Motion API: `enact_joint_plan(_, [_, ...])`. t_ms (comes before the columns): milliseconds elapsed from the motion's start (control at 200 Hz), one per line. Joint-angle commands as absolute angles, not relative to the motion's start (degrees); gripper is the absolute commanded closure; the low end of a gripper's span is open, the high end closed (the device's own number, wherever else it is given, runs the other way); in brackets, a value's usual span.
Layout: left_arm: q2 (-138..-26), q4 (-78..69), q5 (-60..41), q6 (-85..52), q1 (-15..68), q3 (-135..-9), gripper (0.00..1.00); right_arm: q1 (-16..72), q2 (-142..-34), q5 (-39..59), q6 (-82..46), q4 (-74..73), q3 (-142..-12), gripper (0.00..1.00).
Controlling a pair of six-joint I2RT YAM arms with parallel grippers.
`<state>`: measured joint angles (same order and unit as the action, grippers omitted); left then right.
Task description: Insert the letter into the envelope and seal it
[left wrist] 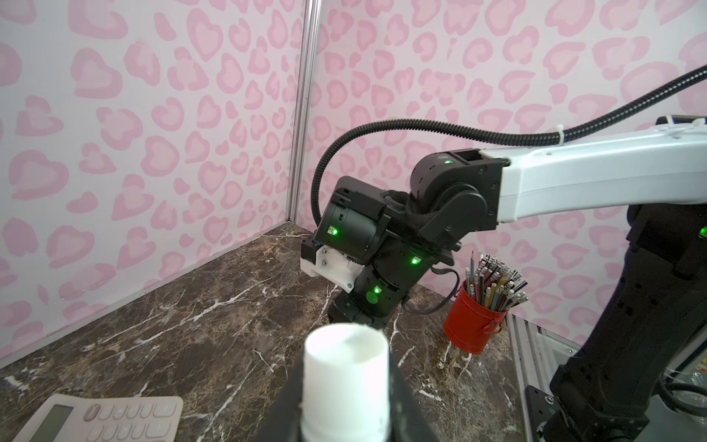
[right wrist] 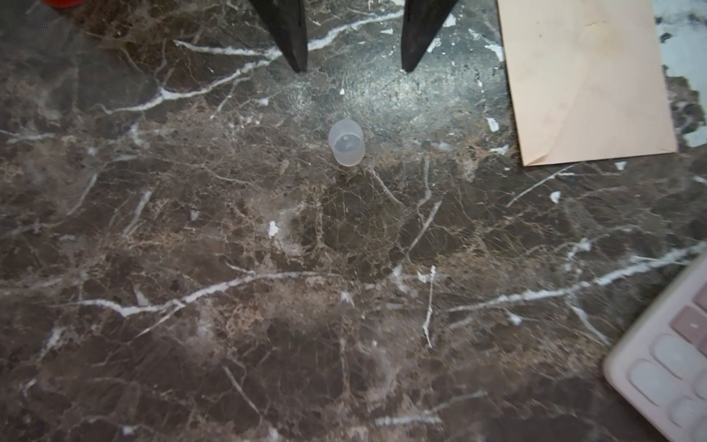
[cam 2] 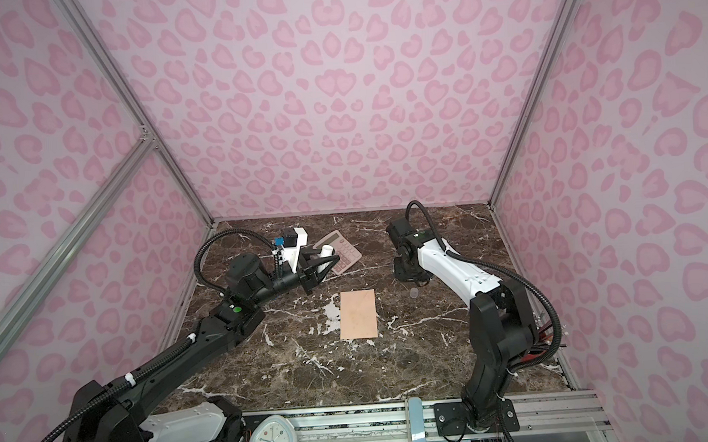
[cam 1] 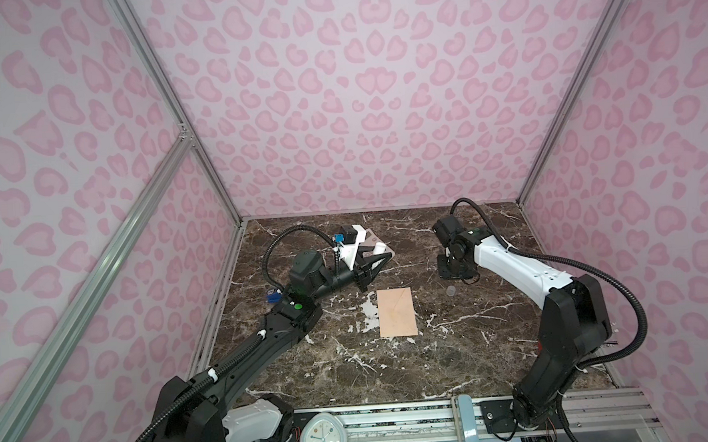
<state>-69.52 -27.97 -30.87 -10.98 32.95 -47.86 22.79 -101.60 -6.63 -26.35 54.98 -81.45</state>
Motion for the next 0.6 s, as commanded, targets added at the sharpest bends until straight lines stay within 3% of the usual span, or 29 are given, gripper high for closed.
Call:
enact_joint_plan(0, [-69.13,-28.01,-30.24,-9.98,32.96,-47.64,0.96,22.26,-104.14,-7.56,-25.93,57.56,-82.37,0.56])
enact_joint_plan(595, [-69.34,-31.20,-29.62,-12.70,32.96,-45.92,0.96,18.54,-111.70,-2.73,-26.98,55.46,-86.40,0.52])
